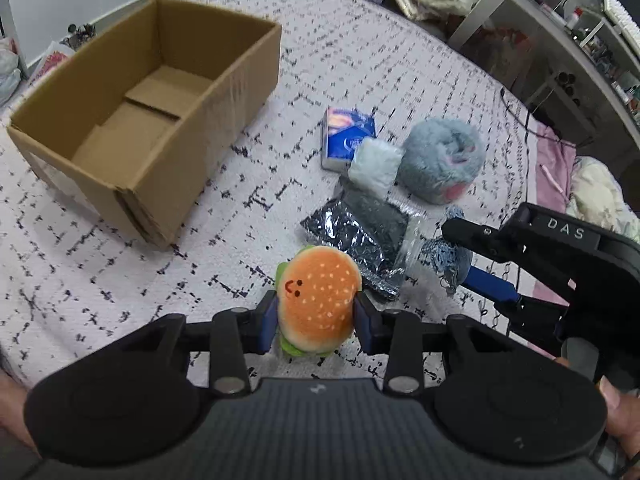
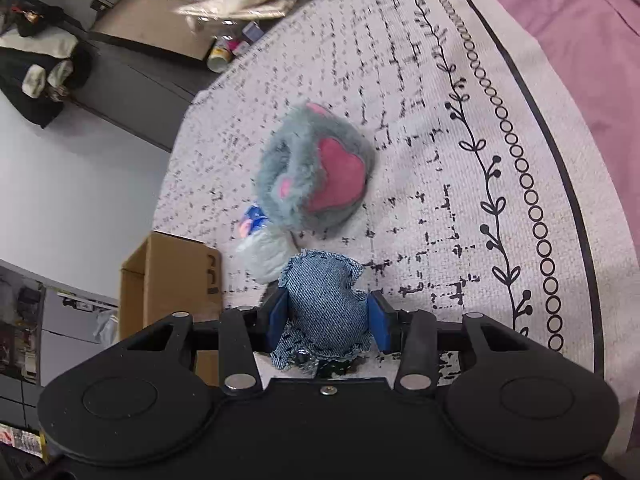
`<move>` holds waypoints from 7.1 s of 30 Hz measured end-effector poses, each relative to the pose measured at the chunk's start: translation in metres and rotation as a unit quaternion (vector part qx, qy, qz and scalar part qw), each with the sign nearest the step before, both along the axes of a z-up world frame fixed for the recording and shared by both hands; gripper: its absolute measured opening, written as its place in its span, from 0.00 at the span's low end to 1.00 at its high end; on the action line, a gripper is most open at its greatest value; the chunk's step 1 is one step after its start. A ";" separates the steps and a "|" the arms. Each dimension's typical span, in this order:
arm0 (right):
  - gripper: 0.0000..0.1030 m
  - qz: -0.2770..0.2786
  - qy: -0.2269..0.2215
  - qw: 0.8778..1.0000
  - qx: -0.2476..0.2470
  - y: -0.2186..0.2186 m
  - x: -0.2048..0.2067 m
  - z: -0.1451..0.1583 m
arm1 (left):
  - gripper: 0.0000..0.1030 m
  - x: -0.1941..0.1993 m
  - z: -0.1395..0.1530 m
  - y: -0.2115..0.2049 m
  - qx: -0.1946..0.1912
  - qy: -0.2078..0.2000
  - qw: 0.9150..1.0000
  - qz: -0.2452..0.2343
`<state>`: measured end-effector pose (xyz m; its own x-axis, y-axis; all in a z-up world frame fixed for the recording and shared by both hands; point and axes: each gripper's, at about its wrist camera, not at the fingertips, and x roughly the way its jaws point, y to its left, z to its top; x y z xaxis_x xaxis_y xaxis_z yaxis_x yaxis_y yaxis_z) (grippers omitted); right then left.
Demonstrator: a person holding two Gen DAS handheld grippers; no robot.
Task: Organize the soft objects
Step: 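Carry the hamburger with the left tool while the right tool carries the denim plush to the box, then open both tools to drop the plushes into the box and withdraw, then grasp the black sequined pouch with the left tool while the right tool grasps a black sequined item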
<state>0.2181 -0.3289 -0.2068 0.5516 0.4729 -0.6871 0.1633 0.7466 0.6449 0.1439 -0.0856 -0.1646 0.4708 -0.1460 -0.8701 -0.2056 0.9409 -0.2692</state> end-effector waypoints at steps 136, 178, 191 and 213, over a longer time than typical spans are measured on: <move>0.93 0.119 -0.166 0.976 -0.070 0.153 0.019 0.099 | 0.86 0.065 0.054 0.185 0.032 -0.101 0.991 0.078; 1.00 0.047 -0.111 0.993 0.015 -0.017 -0.036 0.092 | 0.99 -0.016 0.113 0.047 0.085 -0.092 0.992 0.020; 0.99 0.021 -0.069 0.996 0.049 -0.029 -0.025 0.064 | 0.98 0.001 0.092 0.011 0.083 -0.085 0.993 -0.007; 0.91 -0.036 0.031 0.997 0.059 -0.028 -0.006 0.012 | 0.93 0.055 0.007 -0.025 0.059 -0.023 0.997 -0.039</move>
<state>0.2116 -0.3571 -0.1946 0.5445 0.5135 -0.6632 0.2562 0.6511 0.7145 0.1993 -0.1103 -0.1576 0.5015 -0.0811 -0.8613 -0.1216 0.9791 -0.1630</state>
